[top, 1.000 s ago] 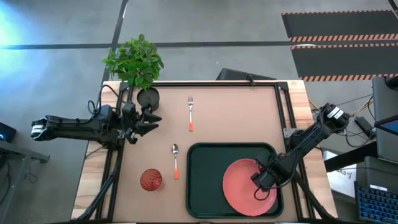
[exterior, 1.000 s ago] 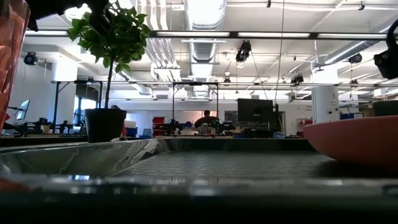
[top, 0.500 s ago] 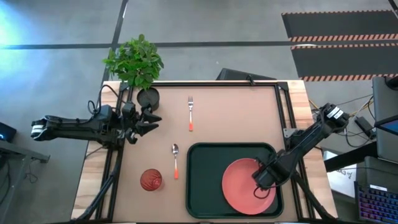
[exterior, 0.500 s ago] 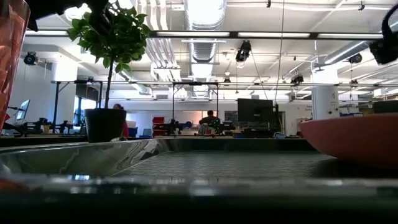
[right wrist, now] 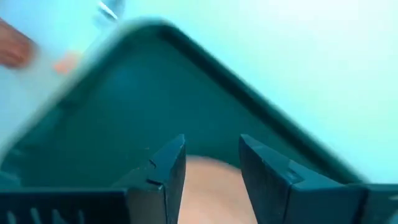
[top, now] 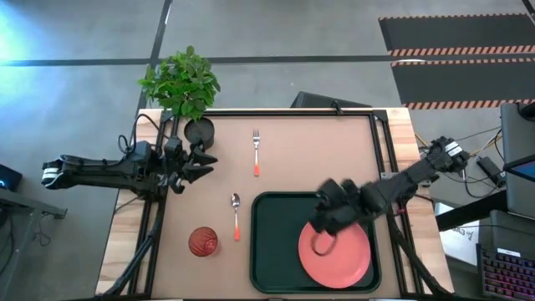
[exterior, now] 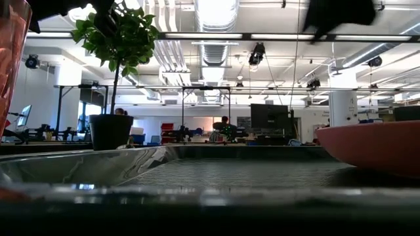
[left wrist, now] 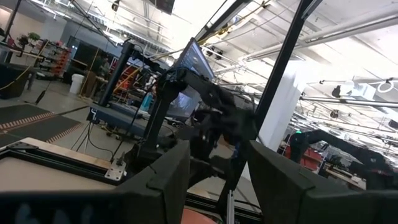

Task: Pick and place plate/cup/fork/spoon on tray
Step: Put the orange cup on the black tray to the top left of the pink plate

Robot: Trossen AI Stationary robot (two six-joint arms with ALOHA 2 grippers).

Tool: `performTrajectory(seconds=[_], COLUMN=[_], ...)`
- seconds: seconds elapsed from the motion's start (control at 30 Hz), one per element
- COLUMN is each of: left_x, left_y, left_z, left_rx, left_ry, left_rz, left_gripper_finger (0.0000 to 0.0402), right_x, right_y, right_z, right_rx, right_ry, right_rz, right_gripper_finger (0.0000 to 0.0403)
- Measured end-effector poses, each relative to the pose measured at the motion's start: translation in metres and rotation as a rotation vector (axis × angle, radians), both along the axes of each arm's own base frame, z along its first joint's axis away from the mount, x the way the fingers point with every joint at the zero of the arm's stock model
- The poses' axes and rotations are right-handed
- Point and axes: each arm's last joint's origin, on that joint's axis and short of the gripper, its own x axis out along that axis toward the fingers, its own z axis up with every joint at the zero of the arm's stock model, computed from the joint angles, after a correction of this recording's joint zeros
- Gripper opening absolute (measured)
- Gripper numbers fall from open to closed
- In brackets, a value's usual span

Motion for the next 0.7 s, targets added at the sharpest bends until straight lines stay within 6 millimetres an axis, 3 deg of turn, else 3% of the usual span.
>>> performTrajectory(seconds=[0.13,0.23,0.53,0.7], left_x=[0.000,-0.001,0.002,0.004], left_y=[-0.001,-0.001,-0.003,-0.007], left_z=[-0.001,-0.001,-0.014,-0.016], left_rx=[0.006,0.011,-0.004,-0.113], left_ry=[0.011,0.014,0.158,0.237], left_rz=[-0.016,-0.030,-0.096,-0.295], left_gripper_finger=[0.0144,0.0144,0.0113,0.0099], right_x=[0.032,0.044,0.048,0.045], right_y=[-0.028,-0.047,-0.063,-0.064], right_z=[0.012,0.020,0.034,0.032], right_rx=[-0.059,-0.077,-0.141,-0.143], right_ry=[-0.117,-0.176,-0.192,-0.162], right_rz=[0.119,0.167,0.213,0.216], right_gripper_finger=[0.0134,0.0132,0.0132,0.0130])
